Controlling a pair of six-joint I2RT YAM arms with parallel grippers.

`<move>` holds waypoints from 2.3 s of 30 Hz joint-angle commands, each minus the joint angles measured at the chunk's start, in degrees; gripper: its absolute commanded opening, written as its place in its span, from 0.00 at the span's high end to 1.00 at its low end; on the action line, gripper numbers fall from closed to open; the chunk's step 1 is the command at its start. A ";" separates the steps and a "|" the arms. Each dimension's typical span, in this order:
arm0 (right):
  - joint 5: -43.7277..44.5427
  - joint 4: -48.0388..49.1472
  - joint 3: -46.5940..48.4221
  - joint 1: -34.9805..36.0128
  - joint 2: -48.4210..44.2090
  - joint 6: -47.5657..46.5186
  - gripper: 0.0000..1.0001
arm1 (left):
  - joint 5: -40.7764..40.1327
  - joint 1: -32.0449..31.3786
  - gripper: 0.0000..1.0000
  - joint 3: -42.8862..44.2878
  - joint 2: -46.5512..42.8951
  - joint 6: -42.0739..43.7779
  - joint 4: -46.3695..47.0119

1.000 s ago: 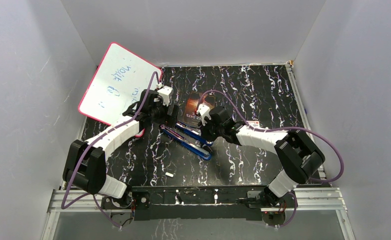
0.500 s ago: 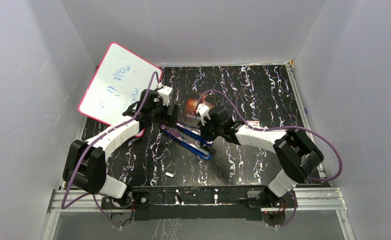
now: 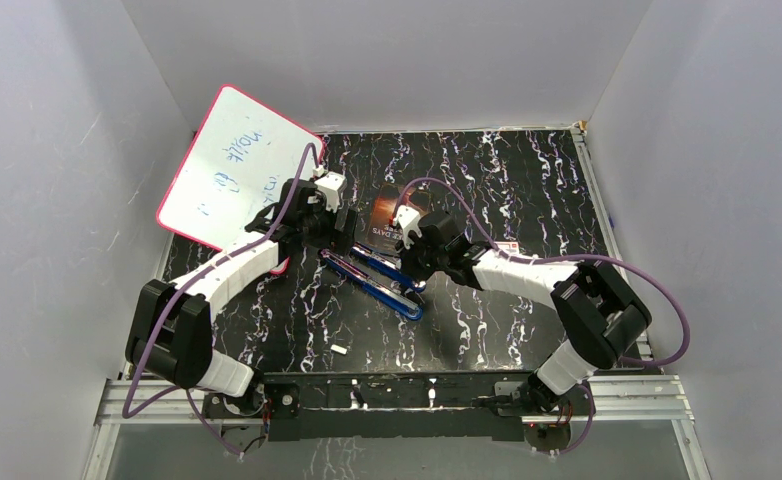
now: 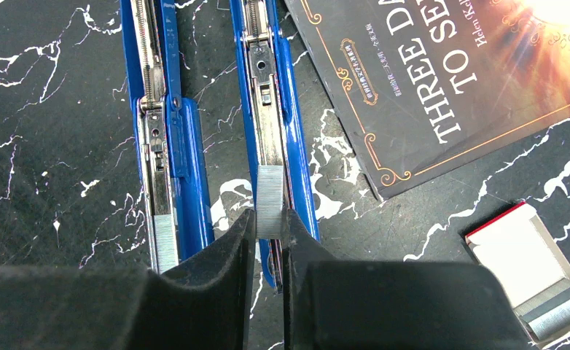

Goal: Load the staples into the stapler

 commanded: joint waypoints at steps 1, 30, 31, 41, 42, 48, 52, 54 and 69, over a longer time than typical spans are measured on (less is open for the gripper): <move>0.35 0.38 1.00 -0.11 -0.08 0.13 1.00 | -0.32 -0.38 0.02 0.26 -1.55 0.56 -0.23; 1.97 -5.03 3.56 -0.05 2.11 -1.37 1.00 | -0.32 -0.38 0.02 0.26 -1.73 0.56 -0.40; 1.92 -5.44 3.81 -0.10 2.26 -1.68 1.00 | -0.36 -0.38 0.02 0.26 -1.73 0.56 -0.40; -0.60 -11.91 8.28 -0.05 4.64 -5.20 1.00 | -0.32 -0.38 0.02 0.26 -1.73 0.55 -0.40; -0.71 -12.21 8.55 -0.06 4.75 -5.35 1.00 | -0.32 -0.38 0.02 0.30 -1.68 0.56 -0.40; -0.90 -13.81 10.26 -0.11 5.26 -5.58 1.00 | -0.41 -0.38 0.02 0.26 -1.81 0.62 -0.49; -0.78 -14.31 10.89 -0.09 5.23 -5.46 0.99 | -0.41 -0.38 0.02 0.26 -1.84 0.65 -0.49; -0.40 -14.52 11.29 -0.10 5.34 -5.12 0.99 | -0.41 -0.38 0.02 0.23 -1.88 0.65 -0.42; -0.18 -16.39 13.92 0.14 7.06 -4.33 0.98 | -0.50 -0.38 0.02 0.26 -1.81 0.62 -0.36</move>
